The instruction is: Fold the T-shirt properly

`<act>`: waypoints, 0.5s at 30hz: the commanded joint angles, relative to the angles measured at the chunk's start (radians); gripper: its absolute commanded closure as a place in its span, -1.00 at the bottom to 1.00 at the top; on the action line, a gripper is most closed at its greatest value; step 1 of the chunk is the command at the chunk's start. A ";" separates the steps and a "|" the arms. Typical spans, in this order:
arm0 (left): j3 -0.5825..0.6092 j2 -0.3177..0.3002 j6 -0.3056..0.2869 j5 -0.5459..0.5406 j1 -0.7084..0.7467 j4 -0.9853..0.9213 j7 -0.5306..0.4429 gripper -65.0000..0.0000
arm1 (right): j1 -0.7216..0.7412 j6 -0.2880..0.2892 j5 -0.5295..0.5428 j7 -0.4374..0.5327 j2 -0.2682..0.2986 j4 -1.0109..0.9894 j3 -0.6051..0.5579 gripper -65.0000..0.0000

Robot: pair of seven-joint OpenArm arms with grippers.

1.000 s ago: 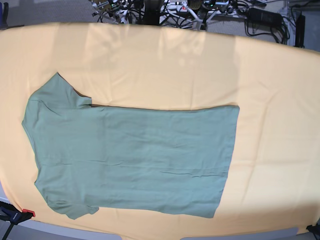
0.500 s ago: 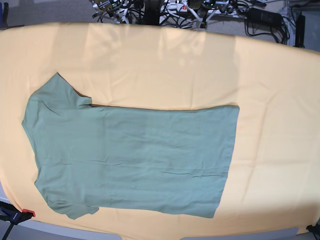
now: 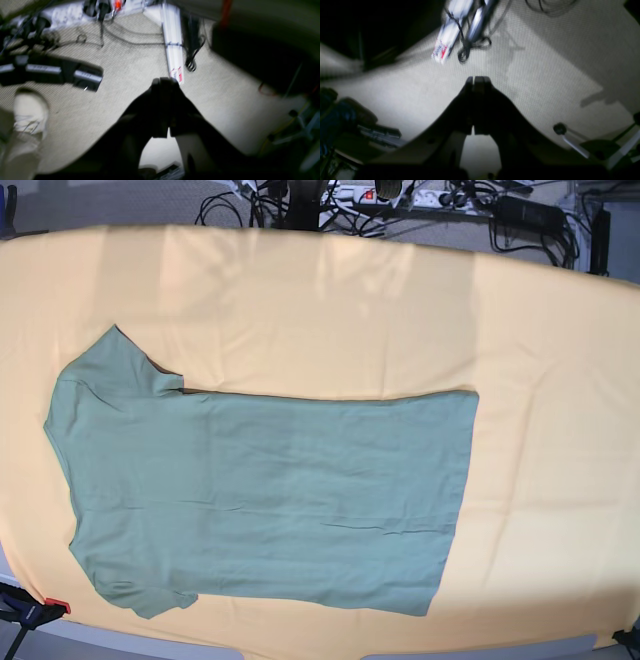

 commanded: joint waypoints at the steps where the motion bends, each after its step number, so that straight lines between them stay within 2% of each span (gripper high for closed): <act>1: 0.020 -0.022 -0.008 -0.020 0.038 0.053 0.011 1.00 | -0.045 0.016 0.009 -0.012 0.013 0.066 0.002 1.00; 5: 0.078 -0.141 -0.008 -0.023 0.199 0.336 0.058 1.00 | -0.216 0.067 0.012 -0.114 0.072 0.330 0.002 1.00; 8: 0.079 -0.220 -0.007 -0.023 0.330 0.582 0.089 1.00 | -0.355 0.086 0.016 -0.117 0.132 0.537 0.002 1.00; 10: 0.072 -0.278 -0.007 -0.023 0.410 0.741 0.117 1.00 | -0.448 0.074 0.016 -0.129 0.172 0.678 0.002 1.00; 15: -0.035 -0.409 -0.007 -0.023 0.590 1.099 0.203 1.00 | -0.687 -0.026 0.013 -0.181 0.294 1.057 0.002 1.00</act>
